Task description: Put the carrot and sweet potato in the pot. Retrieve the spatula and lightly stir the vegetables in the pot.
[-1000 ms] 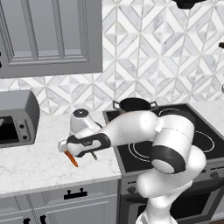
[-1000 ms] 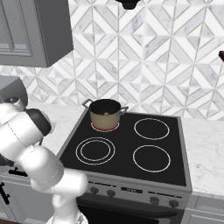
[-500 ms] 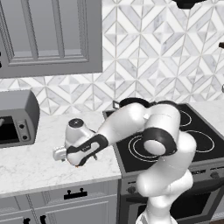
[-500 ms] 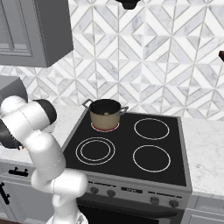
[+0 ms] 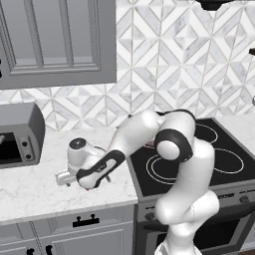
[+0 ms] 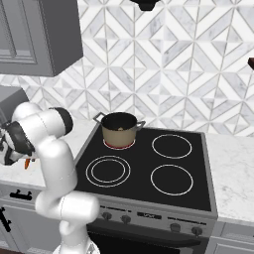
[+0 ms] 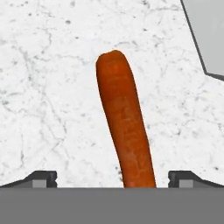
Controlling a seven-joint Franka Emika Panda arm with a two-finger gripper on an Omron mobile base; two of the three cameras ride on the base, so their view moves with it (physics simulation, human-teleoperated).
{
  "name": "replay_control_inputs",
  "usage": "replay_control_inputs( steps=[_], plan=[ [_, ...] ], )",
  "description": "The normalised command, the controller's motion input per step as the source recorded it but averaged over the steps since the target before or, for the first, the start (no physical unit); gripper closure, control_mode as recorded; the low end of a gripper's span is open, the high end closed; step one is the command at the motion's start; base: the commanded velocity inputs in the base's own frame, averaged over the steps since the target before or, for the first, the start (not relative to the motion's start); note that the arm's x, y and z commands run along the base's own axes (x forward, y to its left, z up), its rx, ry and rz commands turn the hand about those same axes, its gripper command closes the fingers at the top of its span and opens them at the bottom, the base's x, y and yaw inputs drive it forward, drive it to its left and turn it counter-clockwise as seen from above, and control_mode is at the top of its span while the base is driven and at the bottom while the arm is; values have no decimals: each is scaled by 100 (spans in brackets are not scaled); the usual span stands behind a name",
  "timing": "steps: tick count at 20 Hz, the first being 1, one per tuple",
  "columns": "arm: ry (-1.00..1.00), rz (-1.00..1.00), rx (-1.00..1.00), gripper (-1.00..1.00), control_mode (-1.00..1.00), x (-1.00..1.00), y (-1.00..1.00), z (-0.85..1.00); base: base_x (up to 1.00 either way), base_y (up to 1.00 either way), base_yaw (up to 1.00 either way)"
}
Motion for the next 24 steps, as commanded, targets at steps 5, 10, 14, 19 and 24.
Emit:
replay_control_inputs(
  steps=[5,10,14,19,24],
  plan=[
    [0,0,0,100,-100,1,11,-33,0,0,0],
    [1,0,0,100,-100,0,0,-47,0,0,0],
    [0,0,0,100,-100,0,0,-17,0,0,0],
    [0,0,8,100,-100,0,-29,-4,0,0,0],
    [-8,0,5,100,-100,-11,-62,28,0,0,0]
  ],
)
